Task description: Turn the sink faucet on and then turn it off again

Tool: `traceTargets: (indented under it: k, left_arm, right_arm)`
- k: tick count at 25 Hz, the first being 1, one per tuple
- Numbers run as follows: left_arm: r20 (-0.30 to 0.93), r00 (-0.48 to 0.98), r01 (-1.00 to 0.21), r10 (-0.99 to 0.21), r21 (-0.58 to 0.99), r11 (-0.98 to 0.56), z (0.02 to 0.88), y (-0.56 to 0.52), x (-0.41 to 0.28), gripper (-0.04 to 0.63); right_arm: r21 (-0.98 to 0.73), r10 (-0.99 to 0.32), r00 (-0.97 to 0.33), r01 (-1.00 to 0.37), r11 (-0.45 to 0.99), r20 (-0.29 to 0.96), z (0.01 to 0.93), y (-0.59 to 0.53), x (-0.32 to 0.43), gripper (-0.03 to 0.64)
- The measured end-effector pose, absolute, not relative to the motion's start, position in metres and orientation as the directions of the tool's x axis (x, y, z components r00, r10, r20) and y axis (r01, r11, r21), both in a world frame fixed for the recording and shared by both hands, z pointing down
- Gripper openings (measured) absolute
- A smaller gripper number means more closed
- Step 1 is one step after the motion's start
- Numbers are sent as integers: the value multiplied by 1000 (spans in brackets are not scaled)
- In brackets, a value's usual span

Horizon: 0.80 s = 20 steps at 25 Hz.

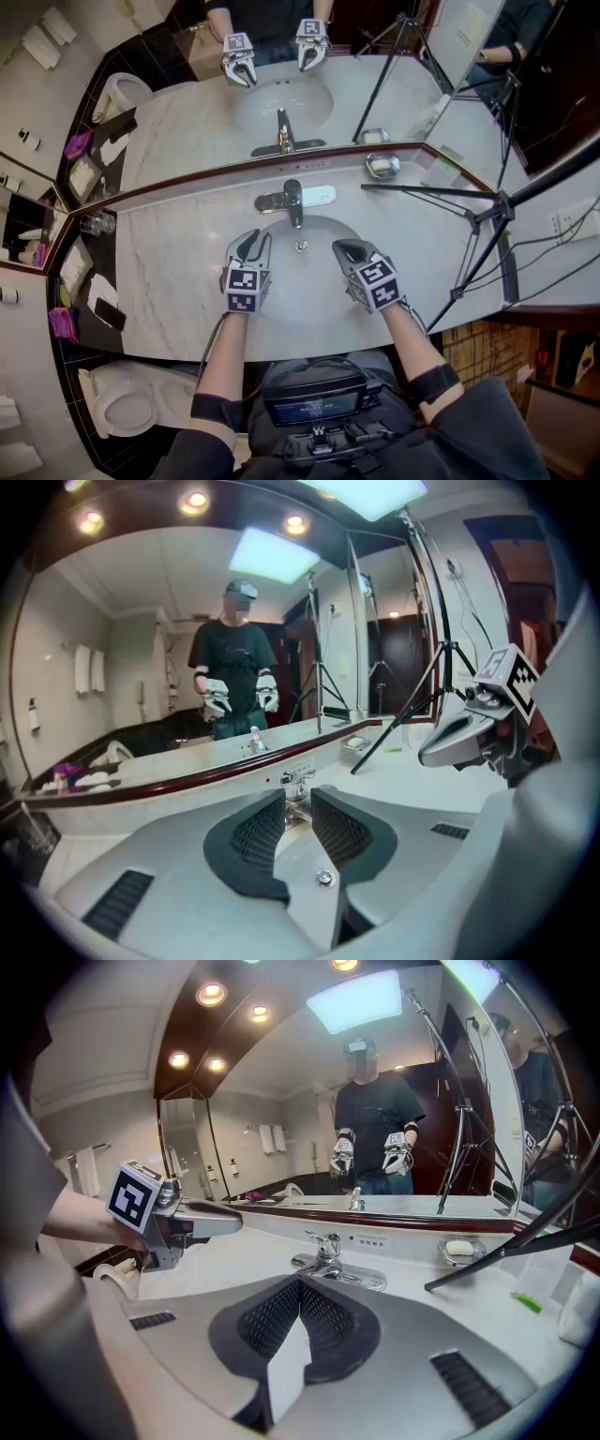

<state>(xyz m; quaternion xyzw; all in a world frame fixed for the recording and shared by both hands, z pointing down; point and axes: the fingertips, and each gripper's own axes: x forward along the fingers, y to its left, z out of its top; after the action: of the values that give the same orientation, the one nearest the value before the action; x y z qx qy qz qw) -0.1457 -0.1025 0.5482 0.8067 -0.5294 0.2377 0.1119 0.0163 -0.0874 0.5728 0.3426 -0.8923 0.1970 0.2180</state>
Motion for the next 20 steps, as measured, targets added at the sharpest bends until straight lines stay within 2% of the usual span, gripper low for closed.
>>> traceTargets:
  k: [4,9,13,16,20]
  left_arm:
    - [558,363,-828,-747,-174,-532,569,-133,-121,140]
    - [622,356,-721,-697,-292,-628,592,-170,-100,149]
    - [666,312,-568,-677,-440,-695,611,-186,-82,200]
    - [687,278,-449,-671,-524,-723,623,-193,-73,202]
    - [688,250,-362,-682,-587,-724,631,-198,-67,199]
  right_arm:
    - [-213,-527,-663,-707,675,532,580,-91,21,18]
    - [-224,-530,-656,-717,660,538,588,-96,27,18]
    - [-230,-533,-644,-730,644,549,596,-97,38,18]
    - [-234,-535,-638,-736,636,554,600,-100,43,18]
    - [-242,-535,-638,-739,629,554,604,-101,43,18]
